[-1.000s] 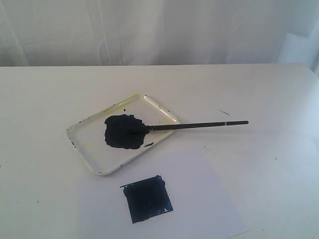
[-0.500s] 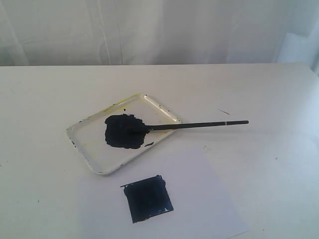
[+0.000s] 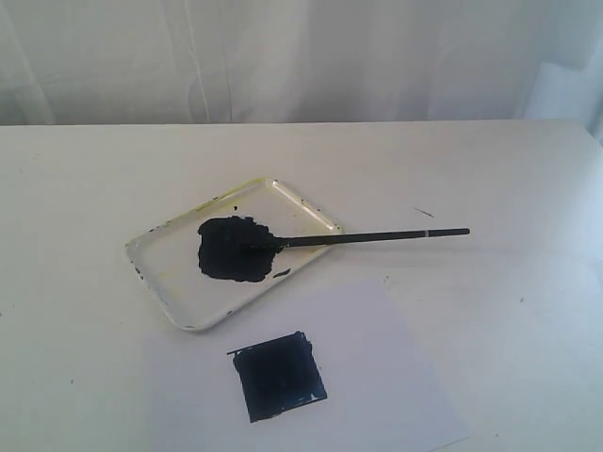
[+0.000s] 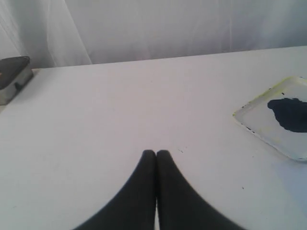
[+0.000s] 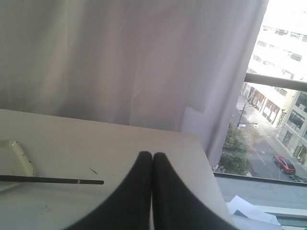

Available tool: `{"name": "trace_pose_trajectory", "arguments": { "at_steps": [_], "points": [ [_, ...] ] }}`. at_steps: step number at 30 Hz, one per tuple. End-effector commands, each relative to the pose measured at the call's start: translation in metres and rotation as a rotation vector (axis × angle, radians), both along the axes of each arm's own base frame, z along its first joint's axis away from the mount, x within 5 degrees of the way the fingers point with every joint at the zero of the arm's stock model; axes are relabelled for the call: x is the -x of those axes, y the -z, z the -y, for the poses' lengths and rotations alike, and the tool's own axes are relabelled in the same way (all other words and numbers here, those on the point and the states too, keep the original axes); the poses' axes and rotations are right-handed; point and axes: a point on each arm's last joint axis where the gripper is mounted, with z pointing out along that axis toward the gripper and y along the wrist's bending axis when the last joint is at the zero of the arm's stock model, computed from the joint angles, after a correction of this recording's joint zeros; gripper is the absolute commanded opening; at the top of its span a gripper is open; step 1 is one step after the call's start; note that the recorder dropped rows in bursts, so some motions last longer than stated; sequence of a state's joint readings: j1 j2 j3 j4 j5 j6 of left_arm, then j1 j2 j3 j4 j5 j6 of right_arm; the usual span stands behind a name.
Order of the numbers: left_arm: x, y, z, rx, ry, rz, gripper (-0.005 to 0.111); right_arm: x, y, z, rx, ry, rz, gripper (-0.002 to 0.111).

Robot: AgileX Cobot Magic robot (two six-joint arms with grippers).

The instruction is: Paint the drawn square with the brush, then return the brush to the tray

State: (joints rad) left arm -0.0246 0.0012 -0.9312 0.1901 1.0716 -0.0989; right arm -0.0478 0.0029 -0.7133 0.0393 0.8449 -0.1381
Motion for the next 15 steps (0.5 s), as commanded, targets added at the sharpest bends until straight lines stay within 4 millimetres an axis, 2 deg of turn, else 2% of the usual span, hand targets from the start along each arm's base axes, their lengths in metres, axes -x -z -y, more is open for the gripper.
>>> {"name": "trace_pose_trajectory", "arguments": {
  "at_steps": [1, 7, 11, 15],
  "points": [
    [-0.038, 0.027, 0.004, 0.024, 0.031, -0.009, 0.000, -0.025, 0.023, 0.002, -0.002, 0.015, 0.020, 0.000],
    [-0.083, 0.077, 0.008, 0.035, 0.062, -0.040, 0.000, -0.054, 0.063, 0.004, -0.084, 0.020, 0.003, 0.000],
    [-0.108, 0.105, 0.010, 0.032, 0.079, 0.054, 0.000, -0.068, 0.081, 0.005, -0.139, 0.023, 0.087, 0.000],
    [-0.128, 0.153, 0.012, 0.024, 0.095, 0.128, 0.000, -0.081, 0.113, 0.006, -0.123, 0.030, 0.084, 0.000]
  ]
}}
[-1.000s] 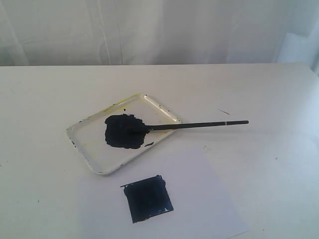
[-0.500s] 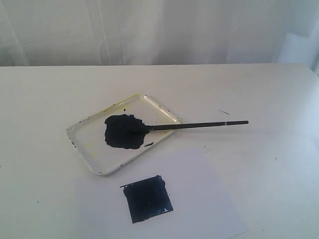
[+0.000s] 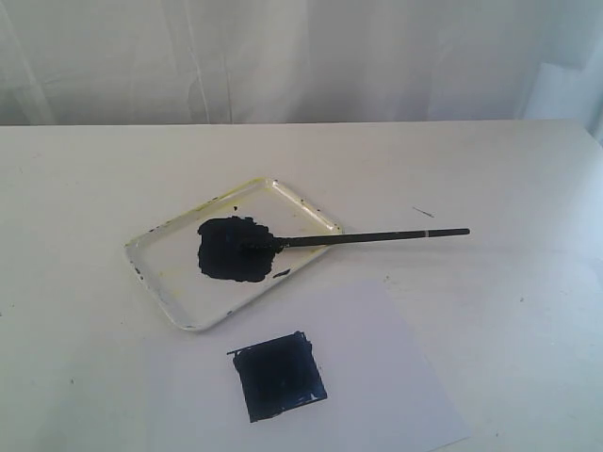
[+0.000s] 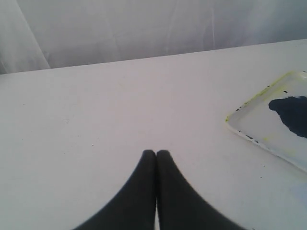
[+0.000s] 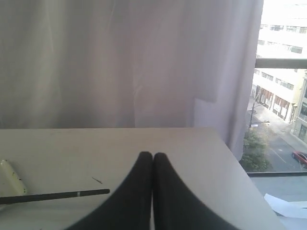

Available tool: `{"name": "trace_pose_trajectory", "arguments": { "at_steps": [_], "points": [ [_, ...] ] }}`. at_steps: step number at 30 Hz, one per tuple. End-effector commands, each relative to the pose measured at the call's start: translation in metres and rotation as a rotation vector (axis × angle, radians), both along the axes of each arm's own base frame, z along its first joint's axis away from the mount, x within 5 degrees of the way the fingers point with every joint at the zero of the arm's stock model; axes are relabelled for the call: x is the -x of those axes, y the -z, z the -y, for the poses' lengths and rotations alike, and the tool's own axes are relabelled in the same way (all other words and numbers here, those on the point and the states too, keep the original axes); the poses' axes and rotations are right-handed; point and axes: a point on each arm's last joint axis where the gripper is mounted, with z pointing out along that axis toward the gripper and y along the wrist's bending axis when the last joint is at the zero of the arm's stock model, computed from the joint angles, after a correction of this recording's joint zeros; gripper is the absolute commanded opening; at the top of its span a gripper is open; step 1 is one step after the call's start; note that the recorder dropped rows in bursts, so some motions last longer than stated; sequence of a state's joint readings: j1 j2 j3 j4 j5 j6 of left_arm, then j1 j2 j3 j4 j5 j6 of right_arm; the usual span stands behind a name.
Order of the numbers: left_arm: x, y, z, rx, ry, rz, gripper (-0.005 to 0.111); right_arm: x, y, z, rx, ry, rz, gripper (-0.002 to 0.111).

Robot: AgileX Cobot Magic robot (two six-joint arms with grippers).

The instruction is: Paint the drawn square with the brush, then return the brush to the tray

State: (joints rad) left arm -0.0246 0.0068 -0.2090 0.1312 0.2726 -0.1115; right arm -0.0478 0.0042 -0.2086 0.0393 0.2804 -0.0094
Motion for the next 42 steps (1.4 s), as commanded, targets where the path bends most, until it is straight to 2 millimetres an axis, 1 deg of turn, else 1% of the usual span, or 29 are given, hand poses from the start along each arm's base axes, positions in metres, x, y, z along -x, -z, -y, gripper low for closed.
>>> {"name": "trace_pose_trajectory", "arguments": {
  "at_steps": [1, 2, 3, 4, 7, 12, 17, 42],
  "points": [
    [-0.012, 0.040, 0.002, 0.009, 0.012, 0.058, 0.000, -0.009, 0.029, 0.002, 0.029, 0.014, 0.011, 0.000],
    [-0.013, 0.046, 0.002, 0.009, 0.014, 0.062, 0.000, -0.011, 0.035, 0.002, 0.029, 0.014, 0.010, 0.000],
    [-0.013, 0.047, 0.002, 0.009, 0.013, 0.046, 0.000, -0.013, 0.046, 0.002, 0.029, 0.014, 0.024, 0.000],
    [-0.012, 0.050, 0.001, 0.009, 0.011, 0.011, 0.000, -0.014, 0.046, 0.002, 0.030, 0.014, 0.049, 0.000],
    [-0.012, 0.051, 0.001, 0.028, 0.007, 0.003, 0.000, -0.014, 0.053, 0.002, 0.077, 0.013, -0.029, 0.000],
    [-0.011, 0.058, 0.001, 0.065, -0.004, -0.075, 0.000, -0.013, 0.063, 0.002, 0.074, 0.009, -0.145, 0.000],
    [-0.010, 0.060, 0.001, 0.064, -0.006, -0.105, 0.000, -0.013, 0.064, 0.002, 0.069, 0.009, -0.146, 0.000],
    [-0.010, 0.060, 0.001, 0.060, -0.005, -0.105, 0.000, -0.013, 0.064, 0.002, 0.069, 0.009, -0.148, 0.000]
  ]
}}
